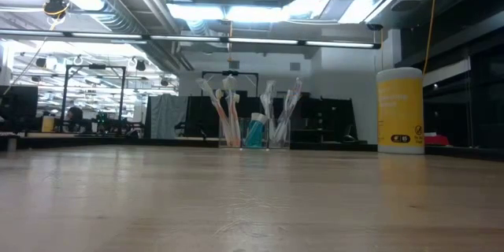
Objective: Pick & Place toothbrushing station
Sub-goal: Put the orange toothbrush into the transparent organizer
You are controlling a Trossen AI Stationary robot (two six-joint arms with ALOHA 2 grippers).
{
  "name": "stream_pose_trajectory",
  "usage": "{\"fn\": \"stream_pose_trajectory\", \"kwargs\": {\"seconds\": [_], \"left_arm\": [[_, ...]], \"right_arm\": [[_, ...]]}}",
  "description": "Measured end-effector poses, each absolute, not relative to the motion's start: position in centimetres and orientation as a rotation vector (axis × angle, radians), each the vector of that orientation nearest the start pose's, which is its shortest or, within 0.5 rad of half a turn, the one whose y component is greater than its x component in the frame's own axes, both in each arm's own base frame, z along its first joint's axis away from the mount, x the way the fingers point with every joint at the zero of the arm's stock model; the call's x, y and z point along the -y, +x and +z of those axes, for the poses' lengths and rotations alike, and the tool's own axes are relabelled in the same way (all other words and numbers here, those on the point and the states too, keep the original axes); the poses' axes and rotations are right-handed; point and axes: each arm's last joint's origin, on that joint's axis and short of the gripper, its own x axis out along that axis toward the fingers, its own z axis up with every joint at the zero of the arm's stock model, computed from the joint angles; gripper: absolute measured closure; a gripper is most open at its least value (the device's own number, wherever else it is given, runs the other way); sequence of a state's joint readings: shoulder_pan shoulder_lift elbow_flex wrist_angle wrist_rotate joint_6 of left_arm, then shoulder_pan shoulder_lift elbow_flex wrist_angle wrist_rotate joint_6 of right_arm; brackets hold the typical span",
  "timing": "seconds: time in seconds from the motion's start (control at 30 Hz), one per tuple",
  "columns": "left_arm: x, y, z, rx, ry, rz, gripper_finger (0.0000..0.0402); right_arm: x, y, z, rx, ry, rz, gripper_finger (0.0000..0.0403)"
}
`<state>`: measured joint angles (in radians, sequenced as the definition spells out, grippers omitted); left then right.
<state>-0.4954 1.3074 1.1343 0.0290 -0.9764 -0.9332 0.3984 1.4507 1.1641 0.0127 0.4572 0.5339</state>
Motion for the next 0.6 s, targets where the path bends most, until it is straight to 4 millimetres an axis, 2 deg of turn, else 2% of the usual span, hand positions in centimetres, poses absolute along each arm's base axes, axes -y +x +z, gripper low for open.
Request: {"fn": "stream_pose_trajectory", "kwargs": {"seconds": [0.3,0.37,0.5,0.6], "left_arm": [[9.3,27.6,37.5,0.168,-0.800,0.400,0.0238],[9.0,27.8,37.4,0.153,-0.817,0.377,0.0267],[8.7,27.9,37.3,0.143,-0.822,0.380,0.0378],[8.6,27.9,37.4,0.148,-0.802,0.388,0.0393]], "right_arm": [[-11.6,31.0,32.9,-0.223,0.416,-0.126,0.0387],[-11.6,31.0,32.9,-0.223,0.416,-0.126,0.0387],[-11.6,31.0,33.0,-0.208,0.414,-0.125,0.0387],[-11.6,31.1,33.2,-0.189,0.415,-0.123,0.0387]]}}
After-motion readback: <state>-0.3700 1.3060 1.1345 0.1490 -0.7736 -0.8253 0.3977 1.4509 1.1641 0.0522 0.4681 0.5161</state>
